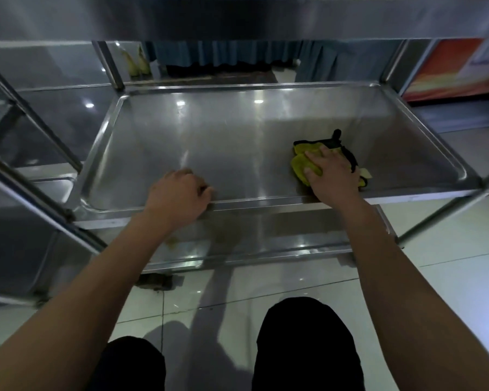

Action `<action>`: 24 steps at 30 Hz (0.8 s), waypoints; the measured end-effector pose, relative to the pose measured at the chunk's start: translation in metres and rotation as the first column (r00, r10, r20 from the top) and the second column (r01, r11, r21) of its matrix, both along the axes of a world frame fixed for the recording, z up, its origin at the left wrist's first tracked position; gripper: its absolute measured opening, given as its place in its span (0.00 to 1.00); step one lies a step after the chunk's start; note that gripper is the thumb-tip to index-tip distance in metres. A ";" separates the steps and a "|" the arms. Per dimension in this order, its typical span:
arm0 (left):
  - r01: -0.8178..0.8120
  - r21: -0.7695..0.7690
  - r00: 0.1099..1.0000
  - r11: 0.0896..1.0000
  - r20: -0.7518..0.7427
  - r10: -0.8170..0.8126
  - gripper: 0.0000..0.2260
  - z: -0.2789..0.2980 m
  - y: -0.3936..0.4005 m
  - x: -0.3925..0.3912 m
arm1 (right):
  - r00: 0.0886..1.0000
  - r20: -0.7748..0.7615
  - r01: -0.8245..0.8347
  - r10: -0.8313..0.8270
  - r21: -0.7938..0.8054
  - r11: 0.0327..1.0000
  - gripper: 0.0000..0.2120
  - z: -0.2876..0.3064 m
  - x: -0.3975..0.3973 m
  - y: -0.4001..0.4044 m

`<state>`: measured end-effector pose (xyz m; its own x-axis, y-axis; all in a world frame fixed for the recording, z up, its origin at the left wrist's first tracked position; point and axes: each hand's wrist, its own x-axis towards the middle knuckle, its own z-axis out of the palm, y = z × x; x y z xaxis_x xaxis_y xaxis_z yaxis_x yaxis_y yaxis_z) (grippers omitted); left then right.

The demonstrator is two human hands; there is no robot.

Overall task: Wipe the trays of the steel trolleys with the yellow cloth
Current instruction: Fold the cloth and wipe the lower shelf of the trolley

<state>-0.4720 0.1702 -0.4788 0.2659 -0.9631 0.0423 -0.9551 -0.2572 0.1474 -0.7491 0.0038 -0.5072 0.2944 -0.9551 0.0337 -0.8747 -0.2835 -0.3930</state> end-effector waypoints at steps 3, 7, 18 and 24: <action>-0.041 -0.014 0.997 0.999 -0.064 0.040 0.15 0.015 0.015 0.030 | 0.999 -0.020 -0.033 0.033 -0.016 0.999 0.23 0.000 0.020 0.008; -0.133 0.038 0.990 0.990 0.053 0.131 0.16 0.010 0.046 0.071 | 0.983 -0.034 -0.181 0.182 0.013 0.983 0.23 0.001 0.070 0.012; -0.213 0.066 0.976 0.975 0.061 0.209 0.19 -0.005 0.077 0.145 | 0.871 -0.079 -0.487 0.485 -0.016 0.873 0.22 0.002 0.250 0.050; -0.295 0.134 0.953 0.946 0.110 0.282 0.28 -0.016 0.086 0.160 | 0.839 -0.101 -0.538 0.534 -0.009 0.843 0.22 -0.002 0.288 0.048</action>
<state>-0.3116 0.2566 -0.4951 0.5351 -0.8428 -0.0577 -0.8440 -0.5363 0.0058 -0.4607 0.0520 -0.5097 0.7634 -0.6458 0.0126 -0.6132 -0.7307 -0.3001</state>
